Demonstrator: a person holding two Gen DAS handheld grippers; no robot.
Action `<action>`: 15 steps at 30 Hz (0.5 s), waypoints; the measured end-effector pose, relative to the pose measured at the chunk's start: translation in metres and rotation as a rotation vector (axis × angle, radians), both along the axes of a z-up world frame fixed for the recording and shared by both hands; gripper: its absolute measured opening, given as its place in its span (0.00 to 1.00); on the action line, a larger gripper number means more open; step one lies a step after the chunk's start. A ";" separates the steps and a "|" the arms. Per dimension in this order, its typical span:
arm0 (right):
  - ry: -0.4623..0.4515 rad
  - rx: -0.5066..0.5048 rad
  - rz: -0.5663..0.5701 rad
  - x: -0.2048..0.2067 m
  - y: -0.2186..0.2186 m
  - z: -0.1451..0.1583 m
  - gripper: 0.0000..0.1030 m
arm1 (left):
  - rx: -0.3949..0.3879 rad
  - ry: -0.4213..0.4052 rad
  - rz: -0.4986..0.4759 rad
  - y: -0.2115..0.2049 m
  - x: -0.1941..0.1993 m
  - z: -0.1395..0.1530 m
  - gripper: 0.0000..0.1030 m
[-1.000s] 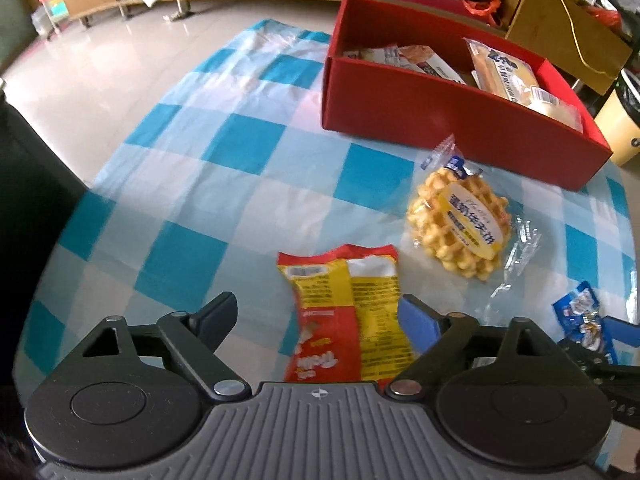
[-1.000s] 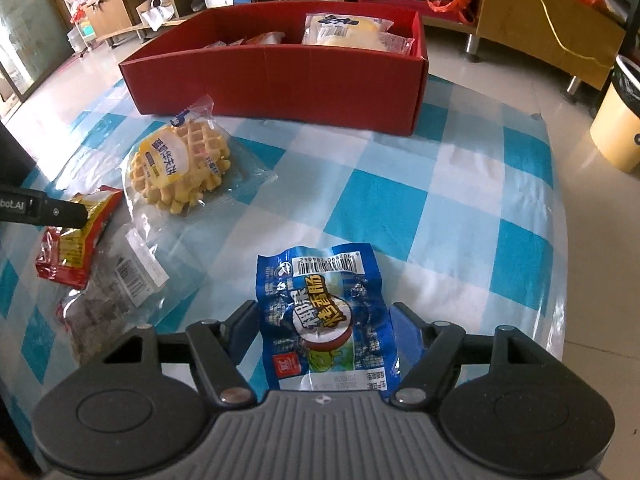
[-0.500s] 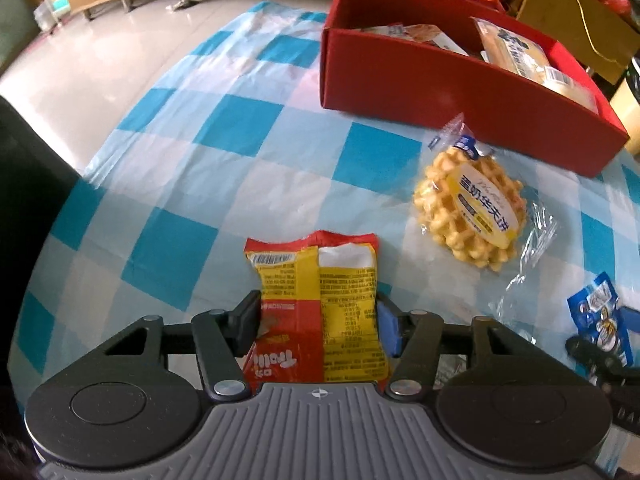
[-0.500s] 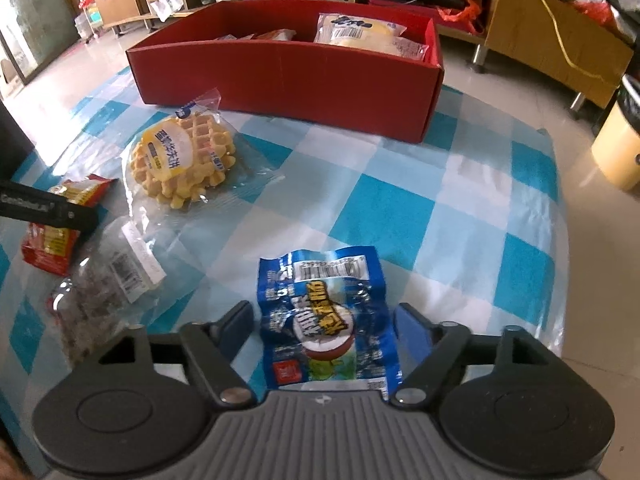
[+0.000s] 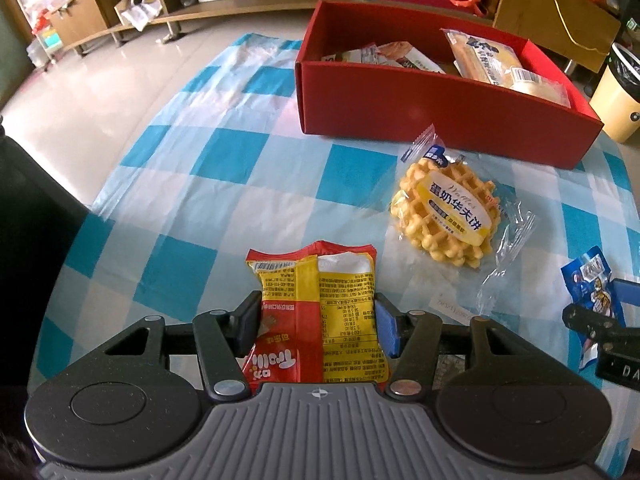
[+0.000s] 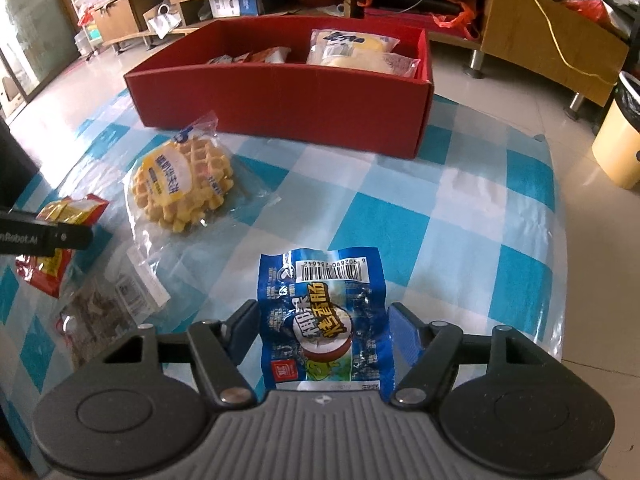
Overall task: Organize snacks
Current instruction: 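Lift both held packets and carry them over the red box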
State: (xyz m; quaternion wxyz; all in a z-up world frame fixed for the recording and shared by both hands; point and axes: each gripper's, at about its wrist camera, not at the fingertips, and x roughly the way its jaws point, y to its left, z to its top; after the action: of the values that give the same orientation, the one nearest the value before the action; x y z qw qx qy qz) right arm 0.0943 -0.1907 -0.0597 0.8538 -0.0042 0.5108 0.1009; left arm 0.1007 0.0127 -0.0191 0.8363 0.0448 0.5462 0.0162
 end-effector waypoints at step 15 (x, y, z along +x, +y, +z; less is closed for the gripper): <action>-0.035 0.044 -0.024 0.004 -0.006 0.010 0.66 | 0.006 -0.031 -0.004 0.000 -0.001 0.008 0.63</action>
State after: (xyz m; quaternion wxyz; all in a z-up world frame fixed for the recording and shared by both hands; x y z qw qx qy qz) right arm 0.0985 -0.1965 -0.0494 0.8636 0.0189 0.4936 0.1015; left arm 0.0997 0.0123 -0.0107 0.8446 0.0482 0.5330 0.0169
